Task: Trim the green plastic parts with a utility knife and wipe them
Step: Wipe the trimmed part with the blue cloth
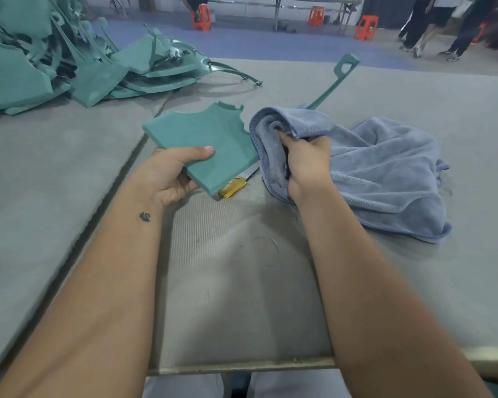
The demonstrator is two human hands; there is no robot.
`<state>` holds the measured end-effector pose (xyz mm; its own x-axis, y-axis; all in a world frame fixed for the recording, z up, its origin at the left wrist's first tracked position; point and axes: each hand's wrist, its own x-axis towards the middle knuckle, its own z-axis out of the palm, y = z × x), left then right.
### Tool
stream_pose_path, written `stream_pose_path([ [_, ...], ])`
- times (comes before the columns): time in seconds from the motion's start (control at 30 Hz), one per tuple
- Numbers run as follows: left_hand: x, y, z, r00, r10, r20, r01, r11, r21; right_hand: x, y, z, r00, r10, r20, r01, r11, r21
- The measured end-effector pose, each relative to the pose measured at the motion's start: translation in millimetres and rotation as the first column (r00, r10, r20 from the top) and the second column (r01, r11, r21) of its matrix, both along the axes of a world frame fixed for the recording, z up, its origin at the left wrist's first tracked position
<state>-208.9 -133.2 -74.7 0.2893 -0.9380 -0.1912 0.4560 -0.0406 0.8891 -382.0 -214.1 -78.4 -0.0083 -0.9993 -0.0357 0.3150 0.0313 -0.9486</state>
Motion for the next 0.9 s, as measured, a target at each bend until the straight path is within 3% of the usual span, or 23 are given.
stream_pose_path([
  [0.3, 9.6, 5.8, 1.2, 0.997, -0.065, 0.044, 0.063, 0.996, 0.062, -8.1, -6.8, 0.7, 0.976, -0.104, 0.192, 0.101, 0.995, 0.023],
  [0.57, 7.9, 7.1, 0.6, 0.979, -0.123, 0.163, 0.109, 0.99, 0.093, -34.2, -15.4, 10.9, 0.932, -0.311, 0.185, 0.308, 0.95, 0.046],
  [0.67, 4.5, 6.7, 2.0, 0.978, -0.115, 0.174, 0.099, 0.99, 0.097, -43.0, -19.8, 11.8, 0.897, -0.355, 0.264, 0.348, 0.935, 0.073],
  [0.9, 2.1, 6.3, 2.7, 0.982, -0.088, 0.164, 0.074, 0.993, 0.094, -37.6, -17.3, 12.2, 0.933, -0.34, 0.121, 0.351, 0.933, -0.081],
])
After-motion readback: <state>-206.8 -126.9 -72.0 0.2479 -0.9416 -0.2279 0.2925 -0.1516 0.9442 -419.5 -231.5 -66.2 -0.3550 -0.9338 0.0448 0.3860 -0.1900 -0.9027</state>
